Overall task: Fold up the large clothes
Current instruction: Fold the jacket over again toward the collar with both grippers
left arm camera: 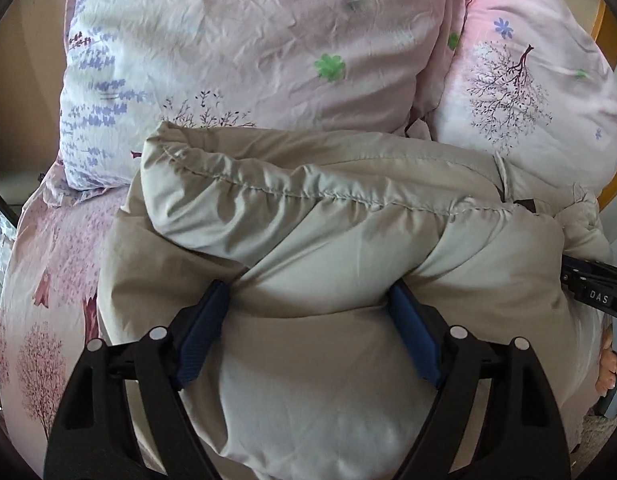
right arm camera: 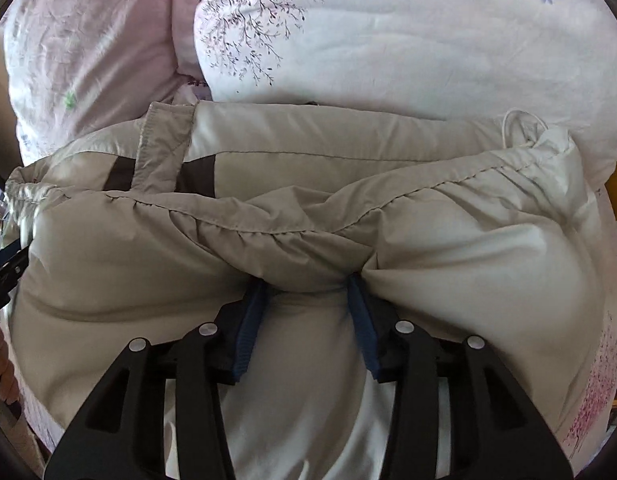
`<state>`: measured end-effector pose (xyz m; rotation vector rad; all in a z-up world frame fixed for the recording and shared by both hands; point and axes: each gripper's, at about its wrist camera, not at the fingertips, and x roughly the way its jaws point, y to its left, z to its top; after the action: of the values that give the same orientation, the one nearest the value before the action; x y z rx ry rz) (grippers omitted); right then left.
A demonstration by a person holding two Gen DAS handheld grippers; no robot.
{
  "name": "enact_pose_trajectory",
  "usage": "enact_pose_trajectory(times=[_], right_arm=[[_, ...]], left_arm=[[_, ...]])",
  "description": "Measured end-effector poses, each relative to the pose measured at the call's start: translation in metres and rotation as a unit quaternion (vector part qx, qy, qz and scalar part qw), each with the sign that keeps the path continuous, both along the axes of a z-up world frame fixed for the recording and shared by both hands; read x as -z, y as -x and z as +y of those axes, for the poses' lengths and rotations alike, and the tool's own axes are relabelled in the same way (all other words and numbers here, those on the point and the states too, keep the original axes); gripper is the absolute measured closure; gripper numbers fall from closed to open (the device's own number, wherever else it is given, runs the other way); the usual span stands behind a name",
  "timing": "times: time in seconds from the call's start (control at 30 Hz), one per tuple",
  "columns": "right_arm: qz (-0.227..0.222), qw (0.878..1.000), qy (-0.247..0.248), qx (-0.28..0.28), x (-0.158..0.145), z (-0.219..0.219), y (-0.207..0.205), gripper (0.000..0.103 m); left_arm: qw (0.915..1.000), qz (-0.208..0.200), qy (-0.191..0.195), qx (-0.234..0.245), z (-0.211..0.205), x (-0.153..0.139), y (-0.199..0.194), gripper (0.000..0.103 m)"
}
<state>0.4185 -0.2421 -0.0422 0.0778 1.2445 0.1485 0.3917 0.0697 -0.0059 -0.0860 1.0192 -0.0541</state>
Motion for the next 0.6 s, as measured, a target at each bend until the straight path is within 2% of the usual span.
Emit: enact_pose_trajectory(times=[0.17,0.23,0.3,0.4,0.43,0.47,0.53,0.6], right_arm=[[-0.066,0.996,-0.05,0.017,-0.036,-0.038,0.032,0.064],[-0.091,0.994,-0.052,0.045,-0.046,-0.059,0.041,0.064],[-0.096,0.992,-0.049,0.063,-0.046,-0.074,0.038,0.064],[-0.072,0.993,-0.032,0.089,-0.034,-0.09,0.028,0.066],[-0.056,0.994,-0.012,0.094,-0.027,-0.089,0.019,0.071],[-0.037,0.994,0.004,0.1,-0.018,-0.09,0.014,0.074],[0.001,0.994,0.005,0.11,0.0,-0.096,0.008,0.077],[0.014,0.993,0.001,0.119,0.007,-0.1,0.003,0.077]], left_arm=[[0.9981,-0.051,0.025,0.027,-0.001,-0.025,0.033,0.024],[0.9943,-0.079,0.053,0.046,-0.004,-0.037,0.045,0.024],[0.9905,-0.093,0.075,0.067,-0.01,-0.045,0.05,0.023],[0.9923,-0.076,0.05,0.084,-0.033,-0.044,0.04,0.023],[0.9935,-0.062,0.041,0.086,-0.038,-0.039,0.033,0.023],[0.9949,-0.049,0.038,0.08,-0.04,-0.036,0.027,0.023],[0.9969,-0.021,0.042,0.063,-0.035,-0.026,0.013,0.025],[0.9978,-0.012,0.044,0.048,-0.032,-0.024,0.005,0.027]])
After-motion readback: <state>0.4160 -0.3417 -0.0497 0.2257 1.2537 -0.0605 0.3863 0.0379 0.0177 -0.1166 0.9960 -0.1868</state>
